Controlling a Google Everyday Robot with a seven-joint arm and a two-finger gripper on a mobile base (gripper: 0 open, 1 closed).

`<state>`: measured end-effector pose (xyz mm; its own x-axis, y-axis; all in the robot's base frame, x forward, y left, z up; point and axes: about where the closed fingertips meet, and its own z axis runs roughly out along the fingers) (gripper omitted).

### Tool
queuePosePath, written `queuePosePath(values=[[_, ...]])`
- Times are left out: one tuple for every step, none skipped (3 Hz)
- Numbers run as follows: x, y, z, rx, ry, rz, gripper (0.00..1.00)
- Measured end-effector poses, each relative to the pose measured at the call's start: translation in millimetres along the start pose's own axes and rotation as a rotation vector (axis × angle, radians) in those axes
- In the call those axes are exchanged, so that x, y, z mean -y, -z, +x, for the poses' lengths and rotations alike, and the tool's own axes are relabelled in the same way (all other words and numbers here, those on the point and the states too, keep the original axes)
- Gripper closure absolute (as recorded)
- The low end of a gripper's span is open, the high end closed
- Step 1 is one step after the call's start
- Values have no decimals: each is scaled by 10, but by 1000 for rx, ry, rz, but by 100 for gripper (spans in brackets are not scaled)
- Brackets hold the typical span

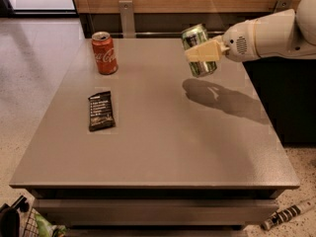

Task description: Place green can upright

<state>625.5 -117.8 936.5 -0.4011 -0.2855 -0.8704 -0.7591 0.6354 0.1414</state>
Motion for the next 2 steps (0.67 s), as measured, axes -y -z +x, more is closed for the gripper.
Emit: queuePosePath(values=[[71, 89, 57, 84, 90, -41, 100], [81, -27, 123, 143, 210, -148, 100]])
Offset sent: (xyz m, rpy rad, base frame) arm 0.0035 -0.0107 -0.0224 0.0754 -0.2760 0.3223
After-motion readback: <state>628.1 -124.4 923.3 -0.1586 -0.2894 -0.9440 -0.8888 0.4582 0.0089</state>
